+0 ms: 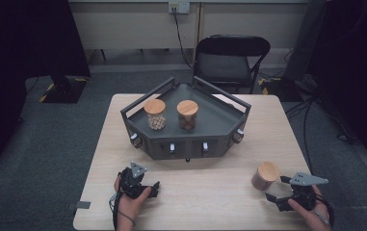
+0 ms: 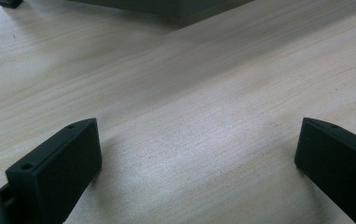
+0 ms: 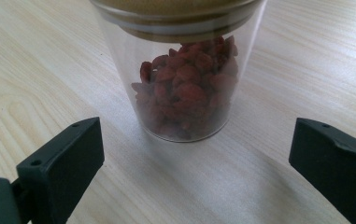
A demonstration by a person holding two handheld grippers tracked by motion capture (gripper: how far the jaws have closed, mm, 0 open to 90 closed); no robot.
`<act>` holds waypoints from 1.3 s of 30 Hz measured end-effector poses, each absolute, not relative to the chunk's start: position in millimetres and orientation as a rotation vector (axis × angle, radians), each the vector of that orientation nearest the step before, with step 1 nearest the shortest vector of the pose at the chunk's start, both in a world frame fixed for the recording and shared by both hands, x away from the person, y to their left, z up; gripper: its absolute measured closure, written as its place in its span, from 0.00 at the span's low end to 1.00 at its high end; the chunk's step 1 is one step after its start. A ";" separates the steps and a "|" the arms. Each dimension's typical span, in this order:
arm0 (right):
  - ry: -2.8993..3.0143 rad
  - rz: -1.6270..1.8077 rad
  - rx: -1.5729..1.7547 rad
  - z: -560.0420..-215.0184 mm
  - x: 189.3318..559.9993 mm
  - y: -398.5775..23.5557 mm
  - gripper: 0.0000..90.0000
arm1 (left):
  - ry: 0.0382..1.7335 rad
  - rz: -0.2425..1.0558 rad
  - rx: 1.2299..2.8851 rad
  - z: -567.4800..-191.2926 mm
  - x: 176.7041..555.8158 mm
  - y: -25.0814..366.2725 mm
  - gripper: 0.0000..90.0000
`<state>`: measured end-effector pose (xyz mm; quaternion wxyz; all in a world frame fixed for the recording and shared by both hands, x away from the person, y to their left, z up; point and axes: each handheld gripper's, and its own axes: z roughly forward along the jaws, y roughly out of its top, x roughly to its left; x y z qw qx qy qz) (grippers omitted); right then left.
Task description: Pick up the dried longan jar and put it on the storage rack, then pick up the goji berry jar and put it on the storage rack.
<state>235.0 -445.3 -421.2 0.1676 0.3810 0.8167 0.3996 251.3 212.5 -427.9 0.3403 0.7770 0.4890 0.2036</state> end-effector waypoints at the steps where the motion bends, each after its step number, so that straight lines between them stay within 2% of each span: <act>1: 2.320 1.141 1.088 -421.9 234.8 -445.7 0.02 | 1.273 0.530 2.022 -427.9 251.3 212.5 0.00; 39: 2.270 1.202 1.127 -427.2 249.8 -434.3 0.04 | 1.272 0.530 2.022 -427.9 251.3 212.5 0.00</act>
